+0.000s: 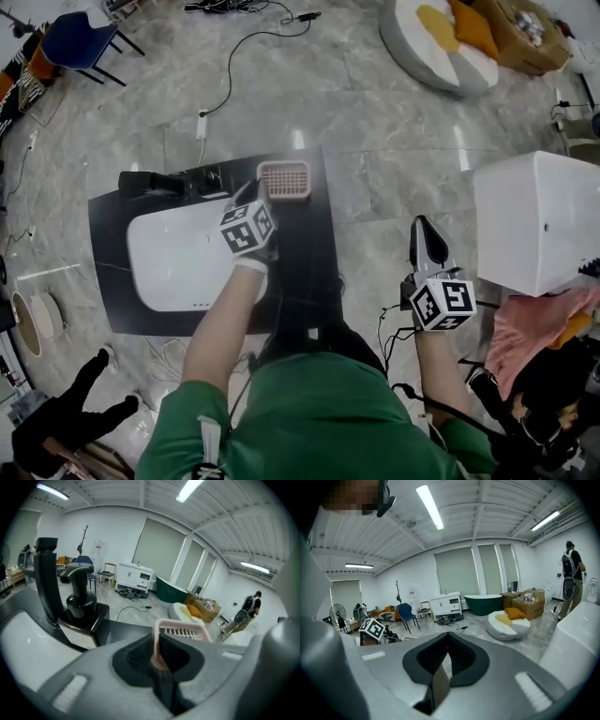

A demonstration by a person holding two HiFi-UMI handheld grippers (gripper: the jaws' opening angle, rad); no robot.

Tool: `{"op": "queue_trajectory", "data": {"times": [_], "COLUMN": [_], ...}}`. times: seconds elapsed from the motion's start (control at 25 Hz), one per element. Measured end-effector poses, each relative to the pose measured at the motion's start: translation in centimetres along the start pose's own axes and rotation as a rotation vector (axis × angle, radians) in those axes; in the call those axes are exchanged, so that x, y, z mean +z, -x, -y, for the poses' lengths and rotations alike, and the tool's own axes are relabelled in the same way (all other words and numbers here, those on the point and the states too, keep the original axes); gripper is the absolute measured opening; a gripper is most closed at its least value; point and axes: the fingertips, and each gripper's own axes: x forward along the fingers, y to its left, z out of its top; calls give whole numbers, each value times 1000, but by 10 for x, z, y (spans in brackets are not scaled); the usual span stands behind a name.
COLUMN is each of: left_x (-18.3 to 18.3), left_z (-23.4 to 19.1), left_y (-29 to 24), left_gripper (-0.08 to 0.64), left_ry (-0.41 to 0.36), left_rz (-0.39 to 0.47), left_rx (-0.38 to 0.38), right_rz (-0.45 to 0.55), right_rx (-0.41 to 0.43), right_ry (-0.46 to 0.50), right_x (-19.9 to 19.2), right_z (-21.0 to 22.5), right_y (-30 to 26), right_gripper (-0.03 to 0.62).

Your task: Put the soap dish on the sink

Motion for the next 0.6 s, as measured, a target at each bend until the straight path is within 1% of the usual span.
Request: {"op": "queue_trajectory", "data": {"times": [0.28, 0.6], "left_x": [-16, -24], "left_z": [-7, -14], "left_y": [-25, -38], "left_gripper": [43, 44], "left_ry": [-20, -37], "left_rz": [-52, -88], "left_rx": [28, 62], "right_rz": [-6, -8], "right_rx": [-37, -40], "right_ry": [2, 5], "right_x": [0, 2], "right_z": [13, 13], "right_y": [-1, 0], "right_gripper": [-2, -2]}}
